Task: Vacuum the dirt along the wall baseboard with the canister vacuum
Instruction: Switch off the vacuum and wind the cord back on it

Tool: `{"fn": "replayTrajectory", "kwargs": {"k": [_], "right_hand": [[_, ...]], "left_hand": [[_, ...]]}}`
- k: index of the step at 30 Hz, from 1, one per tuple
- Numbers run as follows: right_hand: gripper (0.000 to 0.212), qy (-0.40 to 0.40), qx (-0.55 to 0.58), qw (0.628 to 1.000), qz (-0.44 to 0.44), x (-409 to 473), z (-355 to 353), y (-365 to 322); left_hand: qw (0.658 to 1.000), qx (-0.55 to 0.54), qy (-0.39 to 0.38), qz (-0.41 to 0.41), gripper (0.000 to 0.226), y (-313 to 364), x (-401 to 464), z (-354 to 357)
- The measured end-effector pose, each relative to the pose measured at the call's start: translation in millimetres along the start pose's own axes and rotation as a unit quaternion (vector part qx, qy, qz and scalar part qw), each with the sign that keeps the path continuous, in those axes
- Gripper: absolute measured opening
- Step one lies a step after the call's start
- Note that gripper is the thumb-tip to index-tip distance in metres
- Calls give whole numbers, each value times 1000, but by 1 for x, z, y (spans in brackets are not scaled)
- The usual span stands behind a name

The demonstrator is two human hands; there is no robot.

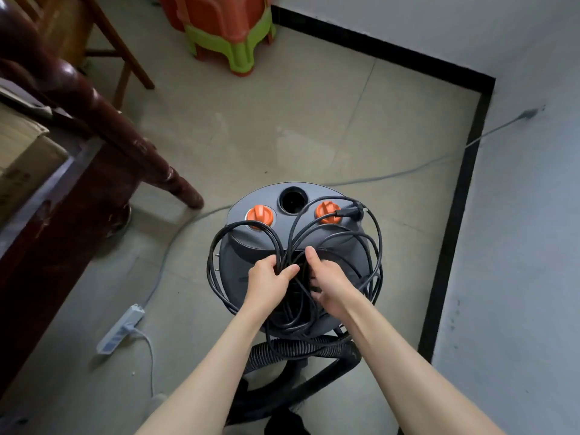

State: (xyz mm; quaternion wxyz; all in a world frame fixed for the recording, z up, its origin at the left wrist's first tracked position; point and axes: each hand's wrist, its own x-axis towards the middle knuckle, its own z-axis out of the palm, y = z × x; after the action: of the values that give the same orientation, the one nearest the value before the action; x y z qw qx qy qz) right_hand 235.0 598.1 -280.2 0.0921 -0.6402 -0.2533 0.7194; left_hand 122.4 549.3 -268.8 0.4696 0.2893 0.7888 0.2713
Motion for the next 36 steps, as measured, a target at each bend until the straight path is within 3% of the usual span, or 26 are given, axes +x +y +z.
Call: {"fn": "replayTrajectory", "kwargs": {"k": [6,14,24,32,36], "right_hand": [[29,-7,50,998,27,0,-23,-28],[43,-6,111,993,33,19,-4,-80],[45,23,96,995,21,56,5,-142],[46,-27,34,999,33,72,-32,-171],[52,-34,9,998,57,76,-39,-187]], "left_hand": [[999,-6,-37,-7,21,26,19,12],[993,-70,-96,-15,11,57,80,-11],[970,-148,-184,-52,7,101,149,-24],[975,-169,-119,-82,9,125,153,9],[954,-202,-183,-128,17,141,159,8]]}}
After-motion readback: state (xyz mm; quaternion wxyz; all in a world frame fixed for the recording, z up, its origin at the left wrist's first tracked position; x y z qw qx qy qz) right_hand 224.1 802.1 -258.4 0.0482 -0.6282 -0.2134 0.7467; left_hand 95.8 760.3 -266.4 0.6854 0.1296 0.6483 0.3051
